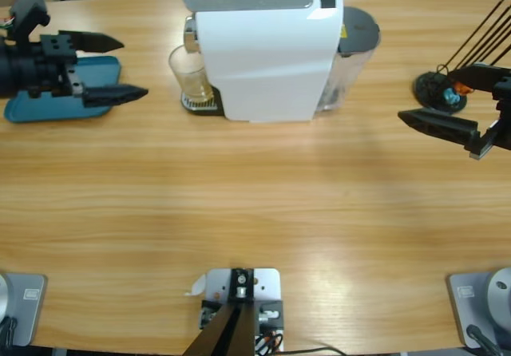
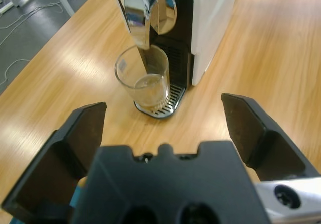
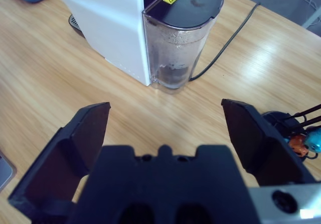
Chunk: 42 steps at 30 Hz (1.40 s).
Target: Pour coffee
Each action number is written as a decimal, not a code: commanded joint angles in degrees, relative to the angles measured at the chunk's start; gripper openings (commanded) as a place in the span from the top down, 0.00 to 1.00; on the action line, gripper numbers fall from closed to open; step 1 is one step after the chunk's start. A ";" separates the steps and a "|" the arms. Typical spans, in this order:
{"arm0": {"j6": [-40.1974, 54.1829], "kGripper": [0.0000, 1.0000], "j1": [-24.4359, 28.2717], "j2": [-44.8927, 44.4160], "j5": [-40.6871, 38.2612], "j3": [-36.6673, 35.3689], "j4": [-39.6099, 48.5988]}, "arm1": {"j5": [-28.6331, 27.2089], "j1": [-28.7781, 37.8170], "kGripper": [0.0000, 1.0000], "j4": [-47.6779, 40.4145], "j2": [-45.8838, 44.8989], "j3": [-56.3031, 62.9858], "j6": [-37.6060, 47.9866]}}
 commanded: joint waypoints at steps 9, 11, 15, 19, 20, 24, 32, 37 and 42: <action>-0.47 0.00 0.34 11.00 -2.63 -5.00 -2.00 | 0.91 -0.30 0.00 0.42 3.66 0.93 0.56; -0.39 0.00 0.32 11.03 -2.89 -4.96 -2.00 | 0.95 -0.30 0.00 0.33 3.83 1.04 0.56; -0.38 0.00 0.31 12.93 -2.89 -5.96 -2.00 | 1.03 -0.30 0.00 0.19 4.45 1.04 0.56; -0.43 0.00 0.13 14.81 -2.89 -7.32 -2.00 | 1.03 -0.30 0.00 0.07 4.70 1.07 0.56; -0.47 0.00 0.13 15.25 -2.89 -7.53 -2.00 | 0.98 -0.30 0.00 0.07 4.75 1.05 0.56; -0.41 0.00 0.01 16.92 -3.45 -8.07 -2.21 | 0.95 -0.30 0.00 -0.28 5.22 1.18 0.51; -0.43 0.00 -0.66 18.94 -4.16 -9.83 -2.56 | 1.03 -0.30 0.00 -0.63 5.84 1.30 0.51; -0.47 0.00 -0.82 21.10 -5.69 -11.71 -2.70 | 1.12 -0.30 0.00 -0.63 5.94 1.30 0.53; -0.55 0.00 -2.07 21.58 -5.97 -11.64 -2.70 | 1.17 -0.30 0.00 -0.90 6.08 1.30 0.51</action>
